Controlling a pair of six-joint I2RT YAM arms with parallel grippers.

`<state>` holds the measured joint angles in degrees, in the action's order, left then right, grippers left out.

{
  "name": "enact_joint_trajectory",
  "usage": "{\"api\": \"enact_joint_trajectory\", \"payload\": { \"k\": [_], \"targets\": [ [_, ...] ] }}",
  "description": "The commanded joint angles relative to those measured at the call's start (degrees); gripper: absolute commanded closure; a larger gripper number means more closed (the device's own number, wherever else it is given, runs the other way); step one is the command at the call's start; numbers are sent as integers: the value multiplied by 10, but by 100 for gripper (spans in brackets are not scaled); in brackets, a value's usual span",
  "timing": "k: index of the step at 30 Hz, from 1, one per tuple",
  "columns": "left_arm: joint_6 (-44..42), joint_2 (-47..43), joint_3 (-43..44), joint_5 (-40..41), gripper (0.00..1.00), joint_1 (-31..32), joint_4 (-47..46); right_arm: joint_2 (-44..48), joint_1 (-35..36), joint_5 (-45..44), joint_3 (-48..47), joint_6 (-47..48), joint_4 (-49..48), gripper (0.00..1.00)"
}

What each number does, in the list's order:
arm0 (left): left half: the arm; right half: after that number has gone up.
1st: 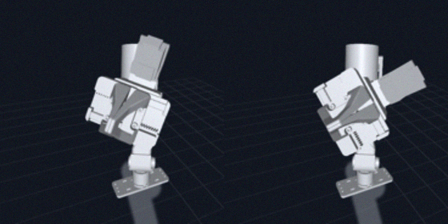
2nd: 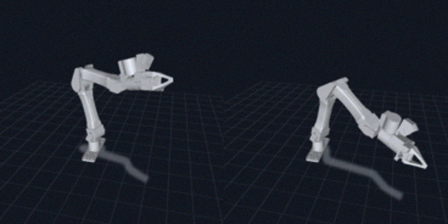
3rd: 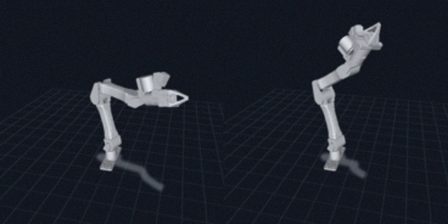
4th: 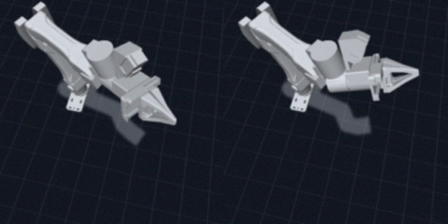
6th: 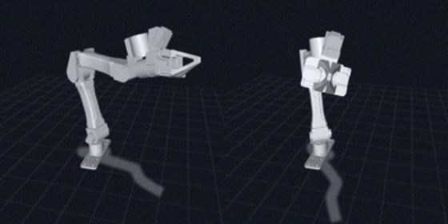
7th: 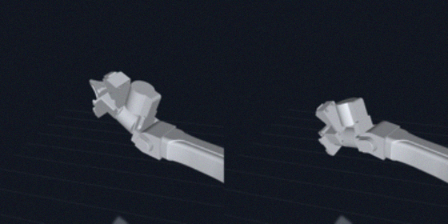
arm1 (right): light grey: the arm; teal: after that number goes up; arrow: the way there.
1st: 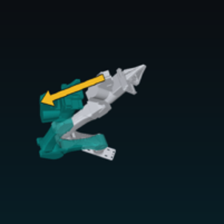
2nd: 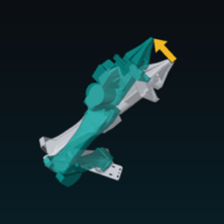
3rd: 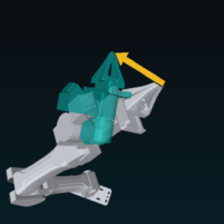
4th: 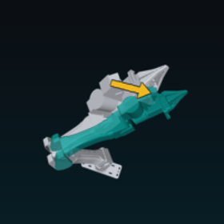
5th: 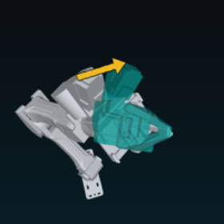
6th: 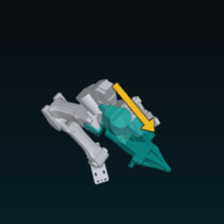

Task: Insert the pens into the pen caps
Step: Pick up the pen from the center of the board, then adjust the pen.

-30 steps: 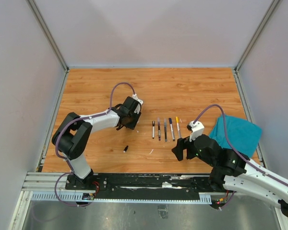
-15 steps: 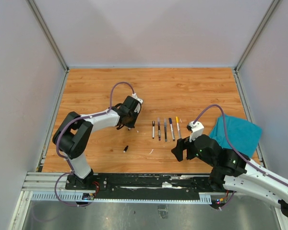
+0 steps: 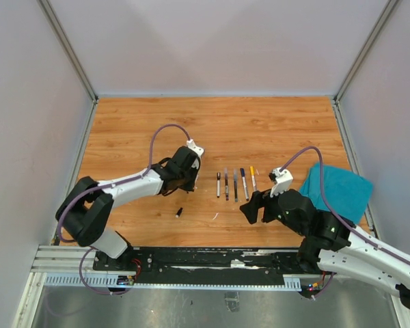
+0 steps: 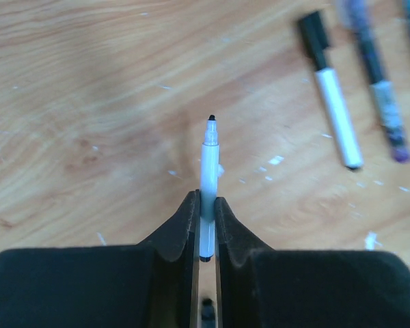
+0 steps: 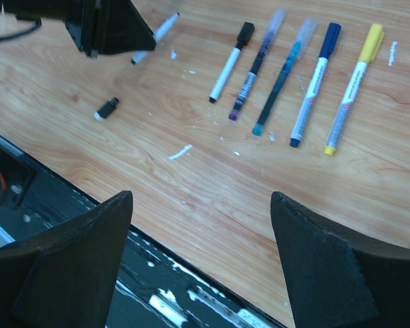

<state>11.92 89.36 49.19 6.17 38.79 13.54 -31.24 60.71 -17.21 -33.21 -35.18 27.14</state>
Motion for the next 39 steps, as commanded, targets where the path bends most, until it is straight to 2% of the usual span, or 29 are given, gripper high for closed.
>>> {"api": "enact_joint_trajectory", "payload": {
  "k": [1,10,18,29,39],
  "targets": [
    [43,-82,-36,-8,100,40,-54,-15,7,-16,-8,-63,-88,18],
    [152,-280,-162,-84,100,80,-165,-69,6,-11,27,-109,-254,23],
    [195,-367,-209,-112,99,105,-211,-149,-10,14,38,-163,-375,32],
    [198,-371,-208,-129,100,120,-225,-246,-24,60,19,-184,-455,47],
    [189,-365,-204,-132,99,124,-227,-288,-40,82,24,-207,-493,60]
  ]
}}
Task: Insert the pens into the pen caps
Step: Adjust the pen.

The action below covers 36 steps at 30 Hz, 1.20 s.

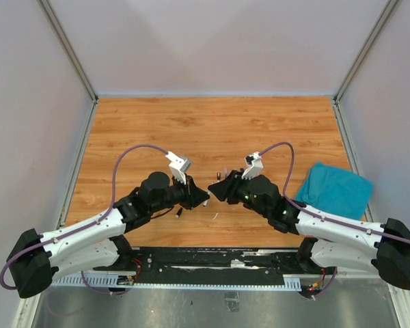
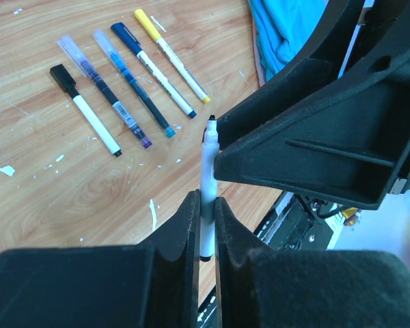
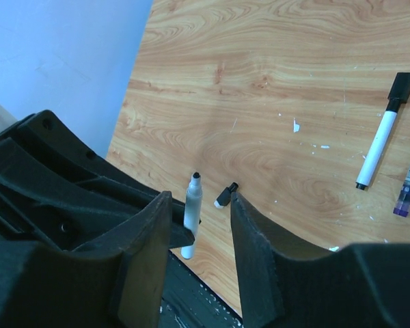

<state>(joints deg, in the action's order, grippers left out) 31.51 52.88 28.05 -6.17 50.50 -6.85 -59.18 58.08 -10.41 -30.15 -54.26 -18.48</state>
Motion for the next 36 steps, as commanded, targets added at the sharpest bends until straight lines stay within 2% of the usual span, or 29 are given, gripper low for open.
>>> {"api": "enact_joint_trajectory", "payload": {
  "k": [1,10,12,15,18,23,25,28,36],
  "targets": [
    [-7,0,7,-9,99,7,-23,-12,-16,18,-6,-18,-43,62],
    [-7,0,7,-1,99,7,-22,-41,-18,63,-7,-30,-63,70],
    [-7,0,7,2,99,8,-21,-43,-18,68,-7,-33,-65,75],
    [-8,0,6,2,98,7,-21,-41,-18,70,-4,-36,-69,89],
    [-8,-1,4,0,89,8,-21,-34,-18,67,-4,-36,-68,99],
    [-9,1,-3,-9,62,8,-26,-20,-19,62,-10,-32,-60,99],
    [-11,4,-4,-13,58,8,-27,-16,-20,62,-12,-31,-57,99],
    [-13,11,-5,-15,57,8,-27,-13,-20,64,-13,-29,-57,99],
    [-14,20,-5,-28,68,8,-39,-16,-21,67,-14,-30,-58,99]
  ]
}}
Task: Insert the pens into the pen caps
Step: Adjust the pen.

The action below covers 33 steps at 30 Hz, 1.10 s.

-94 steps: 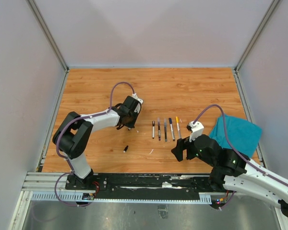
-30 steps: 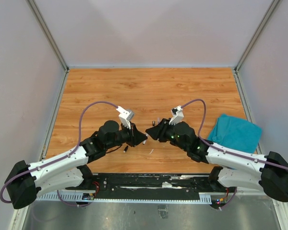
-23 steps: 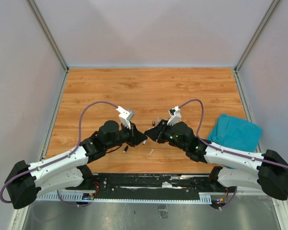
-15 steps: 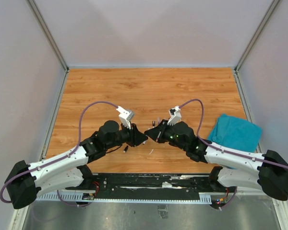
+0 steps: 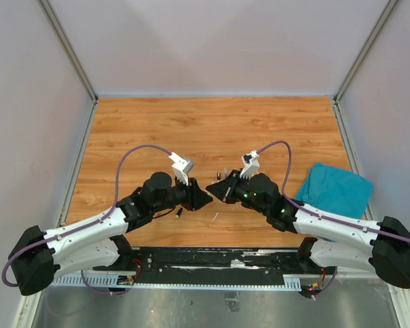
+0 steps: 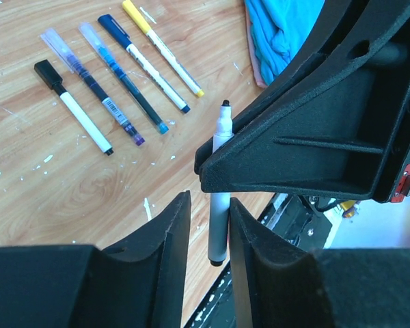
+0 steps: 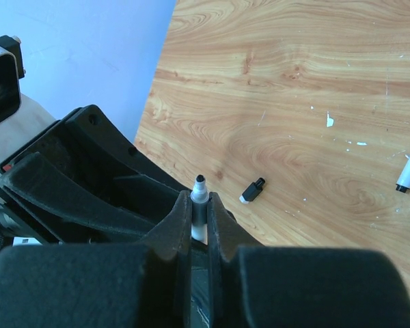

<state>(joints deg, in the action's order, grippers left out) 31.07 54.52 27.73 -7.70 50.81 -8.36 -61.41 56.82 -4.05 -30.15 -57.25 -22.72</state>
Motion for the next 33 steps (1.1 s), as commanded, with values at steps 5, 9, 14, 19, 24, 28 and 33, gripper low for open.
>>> {"api": "enact_joint_trajectory", "payload": {
  "k": [5,9,14,19,24,28,33],
  "targets": [
    [-12,5,-6,-19,80,5,-24,5,-8,3,-12,2,-17,99],
    [-17,7,-3,-22,97,5,-19,6,-8,-1,-10,7,-21,99],
    [-27,6,16,-1,99,5,15,14,-8,-3,-14,40,-15,67],
    [-35,-14,40,20,99,5,51,53,-8,-24,-15,106,31,40],
    [-37,-50,71,94,100,5,133,95,-8,-47,-14,199,110,35],
    [-38,-83,104,164,100,3,205,104,-8,-47,-22,255,175,32],
    [-51,-107,140,167,99,-41,271,71,-7,-42,-49,270,245,31]
  ]
}}
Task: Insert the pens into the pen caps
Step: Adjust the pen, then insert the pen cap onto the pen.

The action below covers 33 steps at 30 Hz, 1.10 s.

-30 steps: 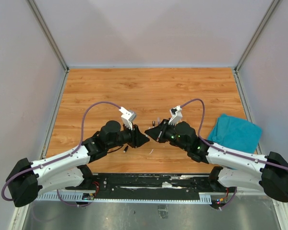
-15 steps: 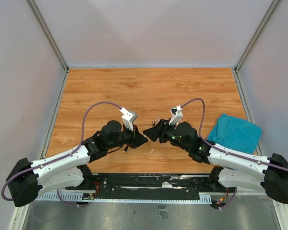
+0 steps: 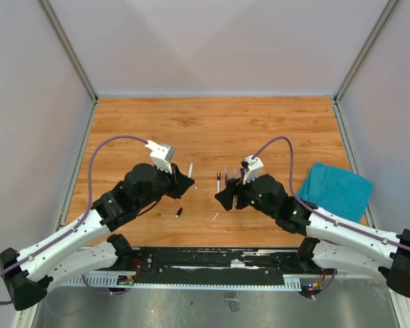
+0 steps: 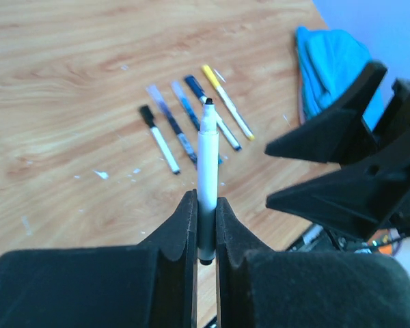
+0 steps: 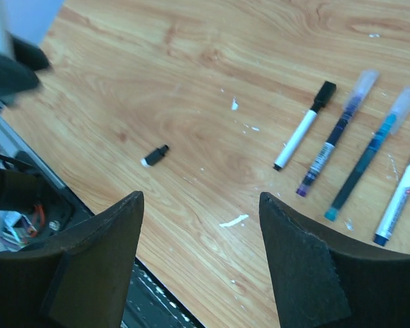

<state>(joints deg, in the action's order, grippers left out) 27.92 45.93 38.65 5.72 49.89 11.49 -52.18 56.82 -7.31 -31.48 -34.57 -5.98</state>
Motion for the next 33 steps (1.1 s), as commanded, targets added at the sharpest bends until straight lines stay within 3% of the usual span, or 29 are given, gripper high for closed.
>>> {"api": "enact_joint_trajectory", "payload": {
  "k": [1,8,16,22,29,33],
  "targets": [
    [-24,-28,35,30,99,-47,83,-32,-7,-10,-42,36,89,31],
    [-52,-88,66,42,100,-133,150,-130,49,-3,-103,63,101,31],
    [-44,-183,88,105,99,-133,198,-174,53,170,-144,375,56,29],
    [-44,-189,94,116,100,-132,212,-218,53,277,-176,580,72,22],
    [-37,-195,78,129,99,-132,201,-294,53,414,-231,835,190,23],
    [-34,-198,73,136,100,-132,198,-364,55,465,-304,908,280,25]
  ]
}}
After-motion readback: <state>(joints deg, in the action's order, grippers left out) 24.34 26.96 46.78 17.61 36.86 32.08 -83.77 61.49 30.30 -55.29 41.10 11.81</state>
